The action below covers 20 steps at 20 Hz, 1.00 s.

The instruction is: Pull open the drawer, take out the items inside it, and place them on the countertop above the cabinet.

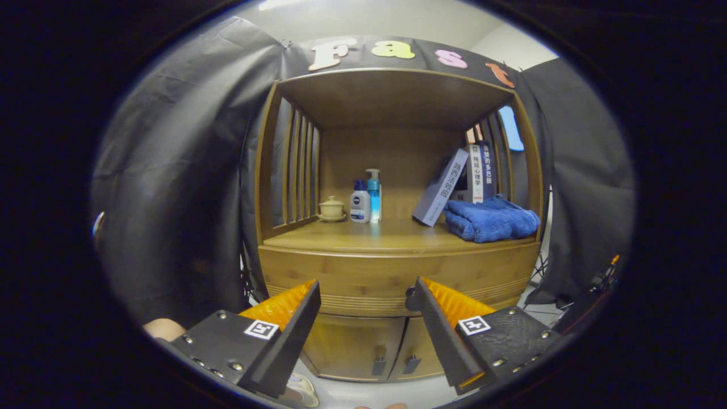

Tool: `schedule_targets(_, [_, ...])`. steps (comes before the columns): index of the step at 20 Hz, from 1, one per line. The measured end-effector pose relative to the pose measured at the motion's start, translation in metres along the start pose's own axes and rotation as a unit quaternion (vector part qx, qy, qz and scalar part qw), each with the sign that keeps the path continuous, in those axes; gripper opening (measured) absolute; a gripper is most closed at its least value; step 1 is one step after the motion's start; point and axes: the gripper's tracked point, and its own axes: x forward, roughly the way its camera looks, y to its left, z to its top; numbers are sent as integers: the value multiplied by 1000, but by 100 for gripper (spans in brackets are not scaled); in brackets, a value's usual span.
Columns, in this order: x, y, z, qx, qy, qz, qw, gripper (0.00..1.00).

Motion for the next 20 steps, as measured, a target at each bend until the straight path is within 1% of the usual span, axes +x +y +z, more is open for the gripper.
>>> schedule_targets(2, [8,-6,-4,3,4,-6,1000,99])
schedule_targets(5, [24,-11,-11,-15,20,-18,1000,99])
schedule_targets(8, [48,-40,-27,-40,43,-42,997,99])
schedule_targets(13, [90,-59,-50,-45,72,-51,995,99])
schedule_targets(16, [105,-67,-66,-44,96,-55,993,80])
schedule_targets(17, [112,-71,-71,-46,100,-60,992,80])
schedule_targets(19, [116,-76,-76,-38,106,-63,992,58])
schedule_targets(20, [119,-76,-78,-25,111,-56,992,48])
